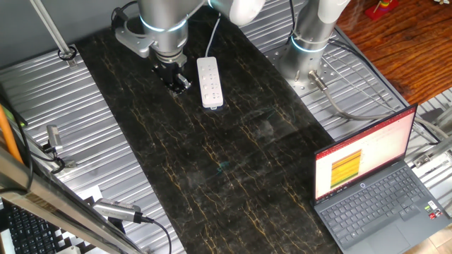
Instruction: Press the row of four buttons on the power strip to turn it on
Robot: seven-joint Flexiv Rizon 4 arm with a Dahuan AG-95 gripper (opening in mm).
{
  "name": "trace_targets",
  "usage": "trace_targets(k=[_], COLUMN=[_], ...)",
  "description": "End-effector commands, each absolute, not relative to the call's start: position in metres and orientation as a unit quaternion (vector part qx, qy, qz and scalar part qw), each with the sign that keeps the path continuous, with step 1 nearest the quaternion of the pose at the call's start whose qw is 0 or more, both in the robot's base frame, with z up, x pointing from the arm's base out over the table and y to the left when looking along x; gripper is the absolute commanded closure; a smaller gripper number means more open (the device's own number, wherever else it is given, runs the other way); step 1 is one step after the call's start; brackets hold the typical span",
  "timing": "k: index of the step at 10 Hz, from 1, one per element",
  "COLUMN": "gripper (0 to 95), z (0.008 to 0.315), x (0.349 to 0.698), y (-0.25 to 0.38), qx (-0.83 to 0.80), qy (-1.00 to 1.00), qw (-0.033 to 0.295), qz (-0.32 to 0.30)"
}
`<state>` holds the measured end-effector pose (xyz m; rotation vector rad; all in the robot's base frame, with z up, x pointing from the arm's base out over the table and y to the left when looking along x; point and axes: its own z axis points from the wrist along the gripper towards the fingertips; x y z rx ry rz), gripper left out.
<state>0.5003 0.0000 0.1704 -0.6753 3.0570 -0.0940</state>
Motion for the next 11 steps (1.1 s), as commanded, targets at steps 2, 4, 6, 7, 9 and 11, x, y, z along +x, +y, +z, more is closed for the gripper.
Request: trace_targets(k=[2,4,6,7,9,11], gripper=[95.0,95.0,95.0,95.0,95.0,95.0], z=[0.17,0.166,0.157,0.154,0.149,0.141], x=[0.5,0.495,0.469,0.458,0.438,0.419], y=[0.0,-0.005,-0.025,-0.037,-0.056,-0.068], qx=[-0.223,-0.226,-0.228,-0.237,-0.236,-0.239], qy=[0.974,0.974,0.973,0.971,0.971,0.97], qw=[0.007,0.009,0.009,0.008,-0.013,-0.034], qz=[-0.03,-0.03,-0.029,-0.029,-0.022,-0.017])
